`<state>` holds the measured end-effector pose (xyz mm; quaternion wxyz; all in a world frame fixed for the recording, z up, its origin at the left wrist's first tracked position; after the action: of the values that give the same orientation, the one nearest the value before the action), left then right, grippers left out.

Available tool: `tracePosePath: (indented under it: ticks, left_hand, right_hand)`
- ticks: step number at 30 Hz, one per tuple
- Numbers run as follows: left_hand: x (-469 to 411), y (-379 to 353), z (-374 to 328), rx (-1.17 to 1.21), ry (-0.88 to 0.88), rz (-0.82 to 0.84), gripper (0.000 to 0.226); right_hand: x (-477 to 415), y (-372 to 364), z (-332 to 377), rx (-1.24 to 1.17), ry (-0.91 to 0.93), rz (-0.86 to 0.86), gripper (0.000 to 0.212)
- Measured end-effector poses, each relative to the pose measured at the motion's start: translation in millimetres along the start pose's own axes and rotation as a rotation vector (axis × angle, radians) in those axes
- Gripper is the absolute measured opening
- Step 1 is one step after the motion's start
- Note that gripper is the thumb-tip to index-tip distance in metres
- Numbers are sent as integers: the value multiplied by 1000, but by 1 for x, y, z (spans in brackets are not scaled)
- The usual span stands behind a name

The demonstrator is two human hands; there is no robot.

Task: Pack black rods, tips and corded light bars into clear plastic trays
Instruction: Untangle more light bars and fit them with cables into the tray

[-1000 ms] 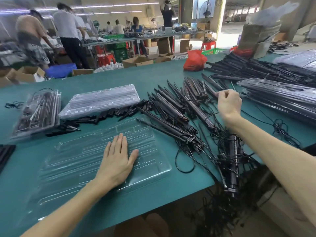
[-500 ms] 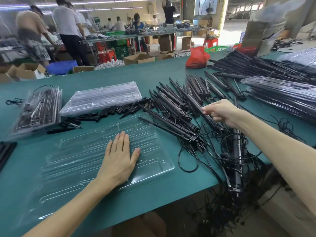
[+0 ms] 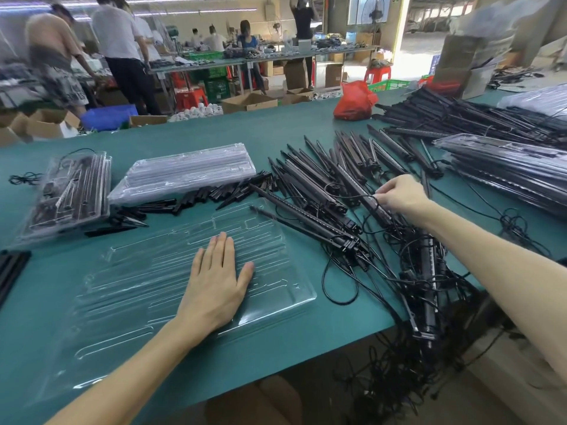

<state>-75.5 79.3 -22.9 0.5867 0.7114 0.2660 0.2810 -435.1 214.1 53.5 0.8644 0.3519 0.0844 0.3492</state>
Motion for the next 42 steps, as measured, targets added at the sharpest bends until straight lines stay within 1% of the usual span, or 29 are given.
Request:
tracePosePath:
  ticks: [2,3,7,9,14,19,21,22,25,28,31,34,39,42]
  left_hand:
    - [0,0,0,-3,3,0,83]
    - [0,1,0,-4,4,0,83]
    - [1,1,0,1,1,-10,81]
    - [1,1,0,5,0,-17,80]
    - [1,0,0,11,-5,-31,80]
    - [-1,0,1,-7,-5,-35,80]
    - [-1,0,1,-11,-5,-35,79]
    - [-1,0,1,-12,-5,-36,79]
    - [0,0,2,-11,-5,-35,78]
    - [0,0,1,-4,-5,-35,78]
    - [0,0,1,-4,-8,-39,79]
    - [1,0,1,-4,-10,-37,79]
    - [1,1,0,10,-11,-44,78]
    - [1,1,0,17,-13,-49,78]
  right_hand:
    - [3,-6,0,119,-19,84,45]
    - [4,-9,0,182,-24,102,49]
    - [9,-13,4,341,-45,128,42]
    - [10,-12,5,345,-41,104,41]
    - [11,-8,13,145,33,8,32]
    - [8,-4,44,-208,57,-27,38]
    - [7,-4,59,-350,59,33,48]
    - [9,-5,65,-434,69,82,48]
    - [19,-13,85,-639,97,199,31]
    - [31,-23,100,-740,94,271,24]
    - [40,-29,109,-865,92,351,23]
    - [48,-33,113,-918,114,427,24]
    - [57,-38,111,-912,145,469,33]
    - [58,-40,110,-941,166,453,31]
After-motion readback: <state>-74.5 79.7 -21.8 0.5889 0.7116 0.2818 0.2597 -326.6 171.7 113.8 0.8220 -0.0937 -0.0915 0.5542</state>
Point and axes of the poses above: each hand's wrist, its own x-axis away from the middle knuckle, its own y-axis out of the back of the hand, z = x × y, the point moved 1 cm from there along -x, towards the middle knuckle, and after that the axes turned 11 degrees about z, right-handed, at the moved point
